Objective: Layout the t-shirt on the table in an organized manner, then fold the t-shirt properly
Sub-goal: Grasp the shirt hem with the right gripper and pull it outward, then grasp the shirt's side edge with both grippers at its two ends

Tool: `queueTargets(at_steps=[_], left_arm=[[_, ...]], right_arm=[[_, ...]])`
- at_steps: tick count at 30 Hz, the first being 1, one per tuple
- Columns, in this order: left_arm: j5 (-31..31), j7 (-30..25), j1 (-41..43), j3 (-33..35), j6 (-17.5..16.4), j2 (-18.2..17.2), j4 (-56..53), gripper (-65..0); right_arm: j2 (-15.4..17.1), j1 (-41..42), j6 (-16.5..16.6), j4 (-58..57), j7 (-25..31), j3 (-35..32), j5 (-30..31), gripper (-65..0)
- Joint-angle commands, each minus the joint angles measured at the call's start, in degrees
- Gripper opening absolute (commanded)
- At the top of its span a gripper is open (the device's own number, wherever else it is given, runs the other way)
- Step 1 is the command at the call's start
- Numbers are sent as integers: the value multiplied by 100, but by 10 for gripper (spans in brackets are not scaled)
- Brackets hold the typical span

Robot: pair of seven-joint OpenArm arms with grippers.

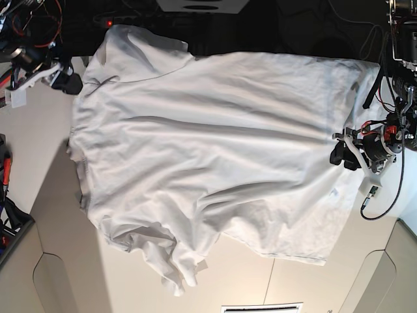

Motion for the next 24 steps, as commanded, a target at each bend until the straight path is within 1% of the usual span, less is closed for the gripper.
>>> queueTargets(at_steps=[1,6,11,13,16,19,22,23,24], left_arm=[[-63,-92,-79,-50,-13,-111,94,-329],[-63,-87,-79,-48,-15,-94,94,-329],[-61,-85,-79,-50,-15,-83,94,-329],[-61,-85,-79,-50,-15,-83,94,-329],[-63,-96,-79,-50,-7,-83,94,-329],[-61,-188,-81,-50,142,-85,94,-329],[-59,-203,-81,-50,164,-85,94,-329],[-59,-225,-81,-50,164,-85,94,-329],[-20,-247,-81,-50,170,-85,94,-329]], right_arm=[[94,-57,48,94,136,90,151,-397],[155,-92,44,-260,413,254,46,-397],[251,315,48,-1314,413,240,133,-397],[247,481,109,-1698,409,197,155,-397],[245,529,188,-1976,409,-37,203,-398],[245,498,219,-1985,352,-348,240,-398],[245,498,219,-1985,321,-608,236,-398],[245,498,219,-1985,321,-682,238,-400],[245,498,219,-1985,321,-748,234,-417]])
